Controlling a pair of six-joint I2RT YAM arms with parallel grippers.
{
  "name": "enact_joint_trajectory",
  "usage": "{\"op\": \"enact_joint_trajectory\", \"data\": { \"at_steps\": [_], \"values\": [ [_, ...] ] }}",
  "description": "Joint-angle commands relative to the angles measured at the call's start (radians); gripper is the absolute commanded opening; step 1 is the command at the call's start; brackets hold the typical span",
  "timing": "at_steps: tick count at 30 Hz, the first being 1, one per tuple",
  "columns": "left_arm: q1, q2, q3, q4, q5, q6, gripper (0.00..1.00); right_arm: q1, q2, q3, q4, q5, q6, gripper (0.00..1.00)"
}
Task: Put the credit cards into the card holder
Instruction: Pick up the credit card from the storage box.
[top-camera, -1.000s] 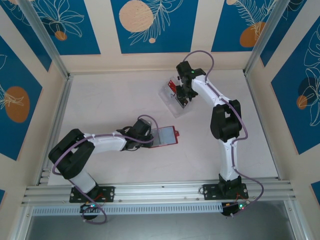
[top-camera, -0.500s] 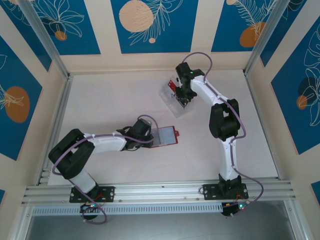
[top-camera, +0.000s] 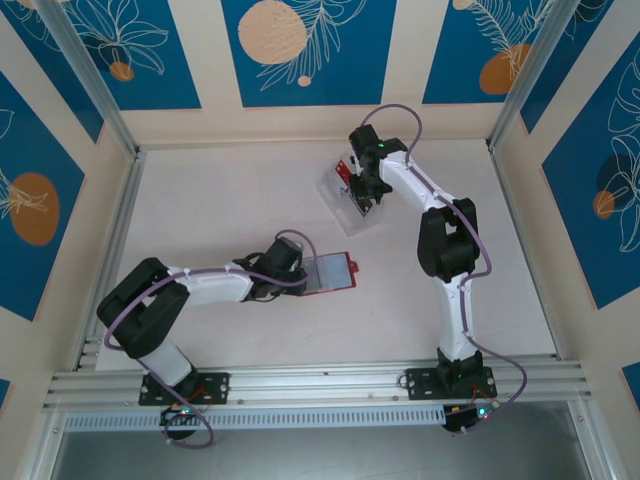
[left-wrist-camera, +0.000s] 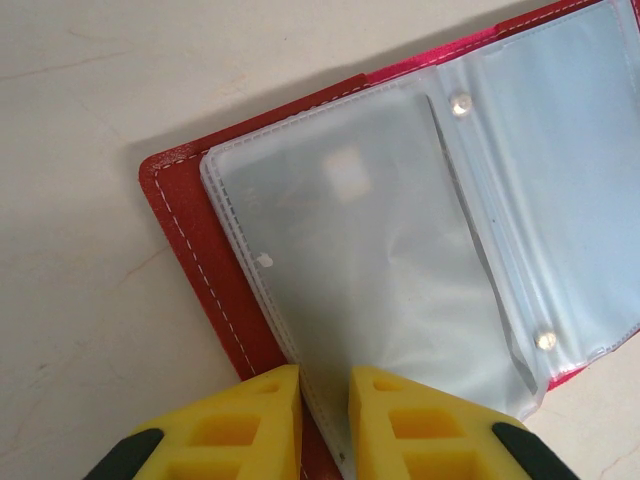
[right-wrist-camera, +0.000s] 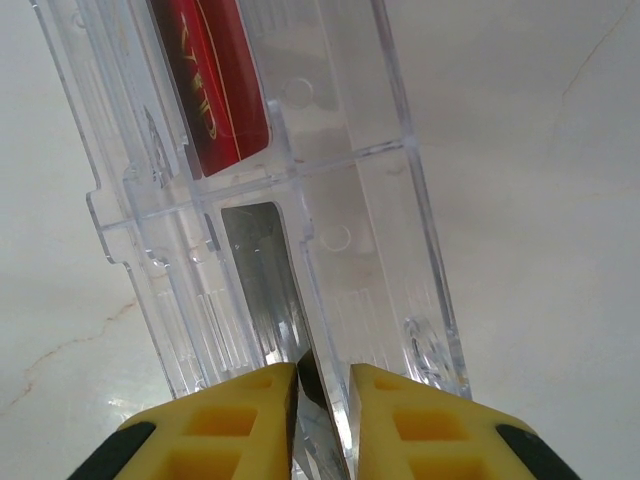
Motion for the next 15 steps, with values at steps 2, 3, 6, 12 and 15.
{"op": "enact_joint_trajectory", "data": {
  "at_steps": [2, 3, 6, 12, 15],
  "values": [
    [0.003, 0.037, -0.038, -0.062, 0.013, -0.008, 0.18, 0.013, -0.003, 0.020, -0.025, -0.003, -0.016, 0.23],
    [0.003, 0.038, -0.039, -0.063, 0.014, -0.008, 0.18, 0.013, -0.003, 0.020, -0.025, -0.002, -0.017, 0.23],
    [0.003, 0.037, -0.040, -0.064, 0.014, -0.008, 0.18, 0.017, -0.003, 0.019, -0.025, 0.003, -0.020, 0.23],
    [0.002, 0.035, -0.041, -0.063, 0.014, -0.010, 0.17, 0.025, -0.010, 0.014, -0.019, 0.026, -0.027, 0.25],
    [0.003, 0.037, -0.039, -0.064, 0.014, -0.009, 0.17, 0.028, -0.017, 0.008, -0.015, 0.042, -0.029, 0.27]
  ]
}}
